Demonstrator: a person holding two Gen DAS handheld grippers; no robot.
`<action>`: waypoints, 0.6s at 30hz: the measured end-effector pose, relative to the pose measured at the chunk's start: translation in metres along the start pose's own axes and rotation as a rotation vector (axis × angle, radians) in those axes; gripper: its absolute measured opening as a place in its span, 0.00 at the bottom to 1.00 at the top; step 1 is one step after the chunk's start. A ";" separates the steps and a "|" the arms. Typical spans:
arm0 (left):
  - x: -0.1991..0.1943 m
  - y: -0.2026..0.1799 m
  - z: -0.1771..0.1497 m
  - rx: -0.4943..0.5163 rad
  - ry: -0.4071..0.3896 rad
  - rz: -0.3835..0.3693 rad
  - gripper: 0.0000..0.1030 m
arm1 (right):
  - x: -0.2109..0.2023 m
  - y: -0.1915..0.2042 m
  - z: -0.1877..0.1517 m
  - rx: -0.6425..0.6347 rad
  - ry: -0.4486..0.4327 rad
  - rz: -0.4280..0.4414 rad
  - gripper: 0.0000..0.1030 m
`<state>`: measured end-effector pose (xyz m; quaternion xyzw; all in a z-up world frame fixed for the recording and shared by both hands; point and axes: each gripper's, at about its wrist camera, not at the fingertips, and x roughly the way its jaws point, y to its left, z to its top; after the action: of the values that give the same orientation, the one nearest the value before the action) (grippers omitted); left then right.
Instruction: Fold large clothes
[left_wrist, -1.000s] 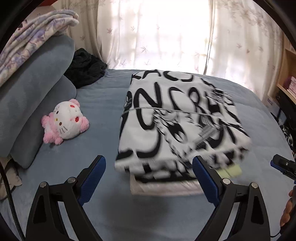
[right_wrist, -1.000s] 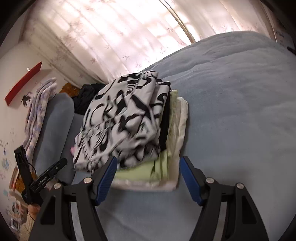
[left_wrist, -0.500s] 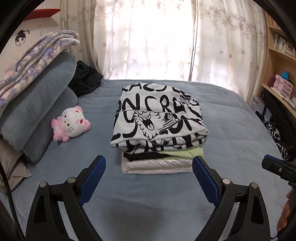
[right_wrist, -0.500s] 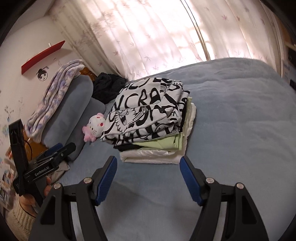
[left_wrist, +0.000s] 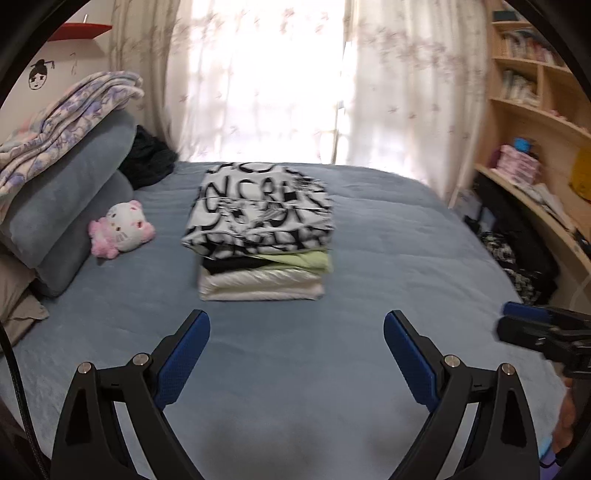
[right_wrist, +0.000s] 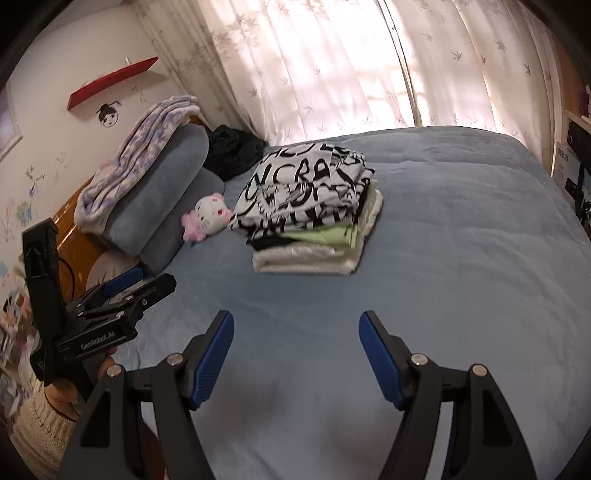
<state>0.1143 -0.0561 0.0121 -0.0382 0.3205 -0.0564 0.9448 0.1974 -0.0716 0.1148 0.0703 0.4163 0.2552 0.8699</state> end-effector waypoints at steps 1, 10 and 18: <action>-0.009 -0.009 -0.009 0.005 -0.007 -0.014 0.92 | -0.007 0.000 -0.010 -0.002 0.011 -0.001 0.68; -0.042 -0.061 -0.071 0.040 0.010 -0.063 0.93 | -0.048 -0.014 -0.077 0.060 0.053 0.037 0.69; -0.043 -0.089 -0.121 -0.010 0.039 -0.030 0.93 | -0.047 -0.036 -0.138 0.126 0.026 -0.049 0.69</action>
<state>-0.0006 -0.1425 -0.0477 -0.0465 0.3383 -0.0699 0.9373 0.0817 -0.1385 0.0469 0.1112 0.4444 0.2081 0.8642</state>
